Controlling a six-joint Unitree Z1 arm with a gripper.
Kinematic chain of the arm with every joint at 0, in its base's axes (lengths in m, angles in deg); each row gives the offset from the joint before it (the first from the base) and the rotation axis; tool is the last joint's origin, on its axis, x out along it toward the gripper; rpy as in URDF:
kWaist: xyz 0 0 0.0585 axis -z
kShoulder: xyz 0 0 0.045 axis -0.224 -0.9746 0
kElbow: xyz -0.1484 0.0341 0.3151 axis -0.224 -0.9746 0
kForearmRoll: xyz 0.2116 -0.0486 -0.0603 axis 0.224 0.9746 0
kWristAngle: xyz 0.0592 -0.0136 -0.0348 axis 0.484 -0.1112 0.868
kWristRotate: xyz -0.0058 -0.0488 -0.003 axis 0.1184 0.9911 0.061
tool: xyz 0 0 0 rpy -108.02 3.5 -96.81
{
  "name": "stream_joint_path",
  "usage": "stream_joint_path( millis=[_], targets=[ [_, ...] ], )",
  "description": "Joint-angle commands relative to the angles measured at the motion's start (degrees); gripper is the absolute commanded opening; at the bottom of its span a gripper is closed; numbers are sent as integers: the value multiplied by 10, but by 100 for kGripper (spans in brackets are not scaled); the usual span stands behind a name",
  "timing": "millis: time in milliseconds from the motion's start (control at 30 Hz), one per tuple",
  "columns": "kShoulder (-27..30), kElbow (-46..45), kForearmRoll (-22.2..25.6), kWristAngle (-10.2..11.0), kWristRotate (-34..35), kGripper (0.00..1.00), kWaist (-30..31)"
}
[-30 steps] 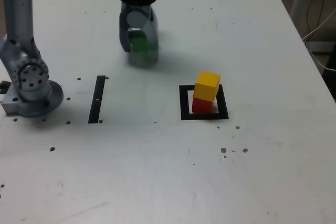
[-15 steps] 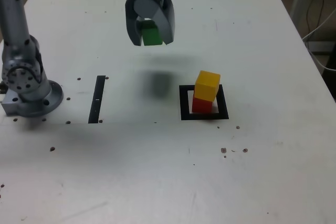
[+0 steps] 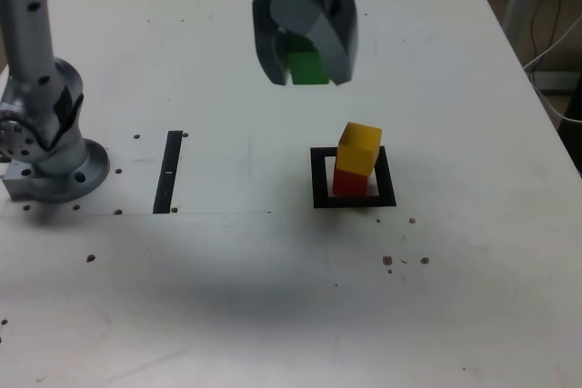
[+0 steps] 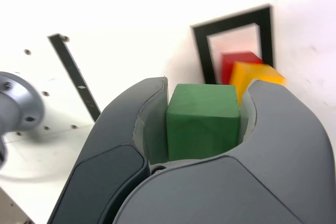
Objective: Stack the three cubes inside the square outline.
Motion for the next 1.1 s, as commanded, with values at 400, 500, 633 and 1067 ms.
stream_joint_path(
  millis=[400,500,633,1067],
  targets=[
    [-79,70,18,13,13,12,44],
    [-82,69,18,16,10,12,44],
    [-90,72,16,19,8,12,43],
    [-119,76,-1,19,8,13,43]
  ],
)
